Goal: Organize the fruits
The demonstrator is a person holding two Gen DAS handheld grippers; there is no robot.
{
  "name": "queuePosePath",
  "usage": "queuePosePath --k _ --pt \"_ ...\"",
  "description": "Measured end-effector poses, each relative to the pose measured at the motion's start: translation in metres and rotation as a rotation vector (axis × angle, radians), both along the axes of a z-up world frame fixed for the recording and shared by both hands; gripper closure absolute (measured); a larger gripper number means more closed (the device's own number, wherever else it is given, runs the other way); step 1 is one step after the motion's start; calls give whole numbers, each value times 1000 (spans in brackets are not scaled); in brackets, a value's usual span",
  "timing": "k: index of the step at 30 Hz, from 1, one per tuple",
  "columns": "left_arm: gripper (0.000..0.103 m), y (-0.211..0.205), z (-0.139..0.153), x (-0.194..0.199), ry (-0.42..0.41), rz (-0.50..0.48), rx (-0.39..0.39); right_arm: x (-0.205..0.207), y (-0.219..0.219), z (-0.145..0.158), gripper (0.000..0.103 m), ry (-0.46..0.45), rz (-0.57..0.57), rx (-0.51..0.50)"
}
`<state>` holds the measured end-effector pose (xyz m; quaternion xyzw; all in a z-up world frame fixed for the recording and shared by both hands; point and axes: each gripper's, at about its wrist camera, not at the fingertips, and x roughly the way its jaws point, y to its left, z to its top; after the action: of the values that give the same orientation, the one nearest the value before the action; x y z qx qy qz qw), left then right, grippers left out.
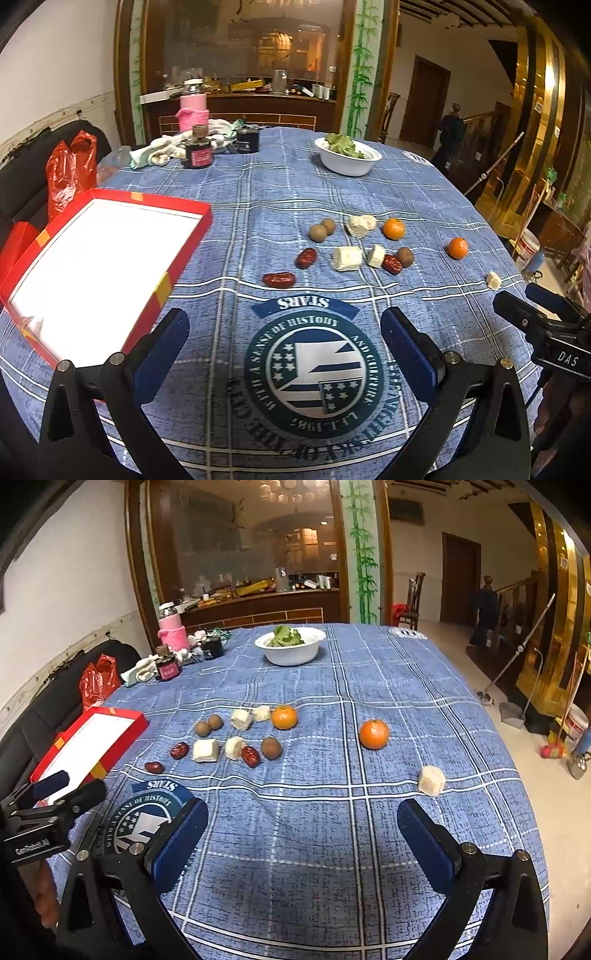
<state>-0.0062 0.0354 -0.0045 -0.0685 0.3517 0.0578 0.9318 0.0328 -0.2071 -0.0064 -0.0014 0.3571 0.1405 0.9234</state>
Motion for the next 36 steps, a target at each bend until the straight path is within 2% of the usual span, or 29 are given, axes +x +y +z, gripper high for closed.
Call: queuePosePath --k 7,10,12,14,16,19,22,24,27,33,34,35,36 --pt "0 23 0 -4 -10 45 -11 27 34 -7 0 45 110 16" --pt "0 28 0 -4 -10 49 -15 48 53 -15 10 81 142 -2" --pt "0 31 -1 -3 -10 49 -19 62 63 -23 26 111 160 -9" --pt "0 33 -3 -1 -10 47 -21 75 71 -31 32 158 164 -11" --pt "0 35 -4 0 -8 48 -21 83 79 -34 33 181 167 -8" --pt "0 38 -8 3 1 47 -38 86 97 -29 33 157 210 -15" --pt "0 38 -11 6 10 38 -48 97 118 -32 34 158 230 -67" --pt "0 38 -11 6 10 32 -49 104 126 -38 47 165 206 -111" --pt "0 36 -10 7 -1 23 -45 112 123 -45 50 188 162 -107" --pt "0 29 -14 13 16 -12 -58 125 121 -45 51 201 162 -89" --pt "0 28 -13 12 15 -15 -55 128 120 -44 55 217 165 -69" --pt "0 28 -12 10 10 -15 -48 128 119 -44 65 232 169 -43" --pt "0 29 -11 9 4 -10 -44 128 116 -44 67 241 170 -16"
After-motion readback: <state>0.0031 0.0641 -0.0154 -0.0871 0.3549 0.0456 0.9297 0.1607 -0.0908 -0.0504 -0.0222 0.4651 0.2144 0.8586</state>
